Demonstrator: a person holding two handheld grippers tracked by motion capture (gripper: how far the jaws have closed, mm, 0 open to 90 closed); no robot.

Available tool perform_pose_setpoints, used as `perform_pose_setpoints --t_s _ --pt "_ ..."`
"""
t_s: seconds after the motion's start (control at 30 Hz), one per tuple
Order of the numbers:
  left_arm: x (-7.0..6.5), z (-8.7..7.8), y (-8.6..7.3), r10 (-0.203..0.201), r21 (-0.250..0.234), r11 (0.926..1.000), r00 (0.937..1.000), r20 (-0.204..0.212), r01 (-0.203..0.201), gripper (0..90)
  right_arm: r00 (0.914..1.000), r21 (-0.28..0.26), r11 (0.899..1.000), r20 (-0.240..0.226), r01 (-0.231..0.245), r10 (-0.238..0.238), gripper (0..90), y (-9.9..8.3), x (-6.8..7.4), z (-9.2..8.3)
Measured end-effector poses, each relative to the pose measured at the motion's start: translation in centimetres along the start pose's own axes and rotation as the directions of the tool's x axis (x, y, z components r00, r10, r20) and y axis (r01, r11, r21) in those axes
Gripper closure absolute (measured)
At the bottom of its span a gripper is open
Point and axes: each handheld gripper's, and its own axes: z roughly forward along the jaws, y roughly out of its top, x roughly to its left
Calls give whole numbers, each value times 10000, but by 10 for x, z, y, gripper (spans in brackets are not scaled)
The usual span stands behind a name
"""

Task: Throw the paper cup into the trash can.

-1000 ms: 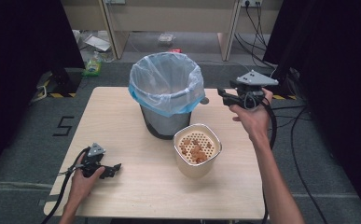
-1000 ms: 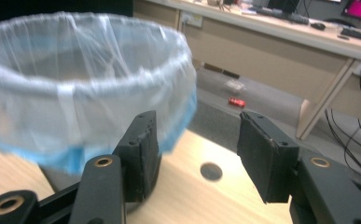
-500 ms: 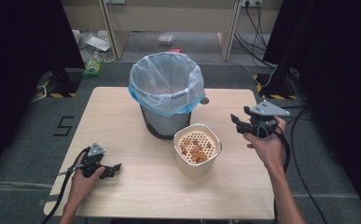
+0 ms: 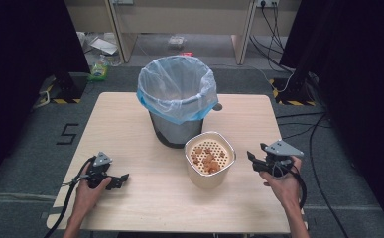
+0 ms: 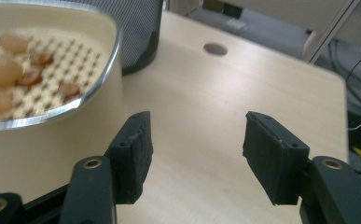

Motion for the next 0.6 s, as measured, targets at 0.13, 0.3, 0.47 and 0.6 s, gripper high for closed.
perform_pose_setpoints --t_s 0.13,0.3,0.47,0.6 --pt "0 0 0 -1 -7 10000 10000 -2 1 0 9999 289 9996 -98 -41 44 407 -18 8 4" --pt "0 0 0 -9 -14 10000 10000 -1 9 0 9982 630 9972 -410 -408 434 395 -40 15 15" --pt "0 0 0 -6 -11 10000 10000 -1 6 0 9977 1089 9932 -493 -408 464 392 -56 22 22" --pt "0 0 0 -4 -12 10000 10000 0 4 0 9967 1591 9870 -739 -224 345 384 -68 30 27"
